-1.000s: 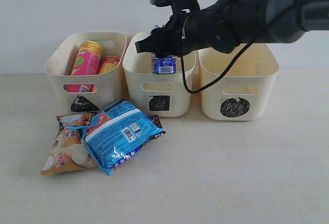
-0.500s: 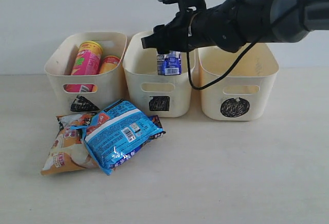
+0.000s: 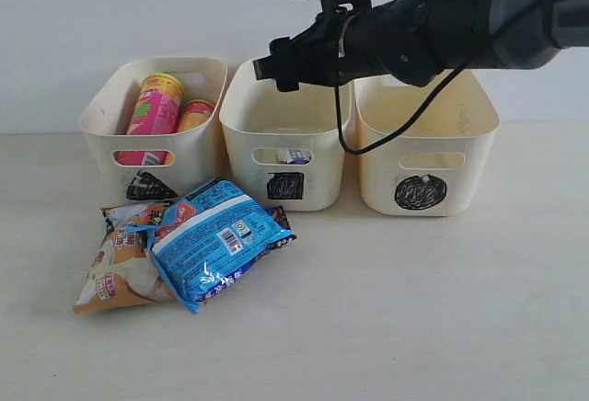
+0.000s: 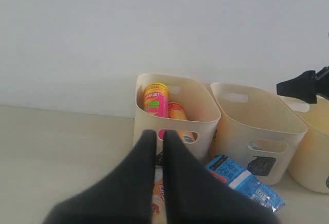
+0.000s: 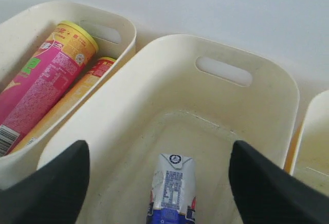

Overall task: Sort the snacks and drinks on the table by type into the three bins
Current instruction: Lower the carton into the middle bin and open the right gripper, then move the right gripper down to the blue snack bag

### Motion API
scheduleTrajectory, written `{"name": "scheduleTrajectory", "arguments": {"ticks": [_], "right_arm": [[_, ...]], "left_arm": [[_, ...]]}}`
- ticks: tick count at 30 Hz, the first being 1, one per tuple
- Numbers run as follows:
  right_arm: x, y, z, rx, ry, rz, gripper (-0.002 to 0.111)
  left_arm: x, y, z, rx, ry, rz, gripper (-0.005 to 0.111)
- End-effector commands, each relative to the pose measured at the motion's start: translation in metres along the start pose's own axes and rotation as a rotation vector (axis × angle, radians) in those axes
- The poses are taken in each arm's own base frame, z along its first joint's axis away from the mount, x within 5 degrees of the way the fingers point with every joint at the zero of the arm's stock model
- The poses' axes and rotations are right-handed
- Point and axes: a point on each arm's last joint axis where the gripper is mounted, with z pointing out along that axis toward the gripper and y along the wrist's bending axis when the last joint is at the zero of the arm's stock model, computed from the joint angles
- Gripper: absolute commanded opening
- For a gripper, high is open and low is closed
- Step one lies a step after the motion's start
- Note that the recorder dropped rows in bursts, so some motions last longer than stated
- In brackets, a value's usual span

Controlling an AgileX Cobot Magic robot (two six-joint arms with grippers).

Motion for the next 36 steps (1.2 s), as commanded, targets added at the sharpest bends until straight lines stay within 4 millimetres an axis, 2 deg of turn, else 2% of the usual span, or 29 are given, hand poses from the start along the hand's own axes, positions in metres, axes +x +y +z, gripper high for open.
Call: {"name": "scheduleTrajectory", "arguments": {"ticks": [1, 2, 5, 9, 17, 19, 23, 25, 26, 27, 33, 36], "right_arm": [[-0.018, -0.008, -0.024, 0.05, 0.017, 0.011, 0.044], [-0.019, -0.01, -0.031, 0.072, 0.05, 0.026, 0.03], [-0.018, -0.013, -0.044, 0.114, 0.15, 0.095, 0.0], [-0.013, -0.014, -0.057, 0.141, 0.277, 0.125, 0.0], [-0.004, 0.01, -0.076, -0.056, 0.413, 0.217, 0.0], [0.011, 0.013, -0.085, -0.079, 0.406, 0.275, 0.0], [0.053, 0.025, -0.108, -0.126, 0.257, 0.586, 0.0], [0.069, 0.03, -0.113, -0.111, 0.195, 0.657, 0.0], [0.088, 0.036, -0.116, -0.09, 0.174, 0.72, 0.0], [0.097, 0.039, -0.117, -0.077, 0.17, 0.76, 0.0], [0.124, 0.039, -0.122, -0.018, 0.101, 0.972, 0.0], [0.133, 0.041, -0.123, -0.08, 0.067, 1.081, 0.0]], "left_arm": [[0.001, 0.0, 0.0, 0.007, 0.003, 0.001, 0.004], [0.001, 0.0, 0.0, 0.007, 0.003, 0.001, 0.004], [0.001, 0.0, 0.0, 0.007, 0.003, 0.001, 0.004], [0.001, 0.0, 0.0, 0.007, 0.003, 0.001, 0.004], [0.001, 0.0, 0.0, 0.007, 0.005, 0.002, 0.004], [0.001, 0.0, 0.0, 0.007, 0.005, 0.002, 0.004], [0.001, 0.0, 0.0, 0.007, 0.005, 0.002, 0.004], [0.001, 0.0, 0.0, 0.007, 0.005, 0.002, 0.004], [0.001, 0.0, 0.0, 0.007, 0.005, 0.002, 0.004], [0.001, 0.0, 0.0, 0.007, 0.005, 0.002, 0.004], [0.001, 0.0, 0.0, 0.007, 0.005, 0.002, 0.004], [0.001, 0.0, 0.0, 0.007, 0.005, 0.002, 0.004]]}}
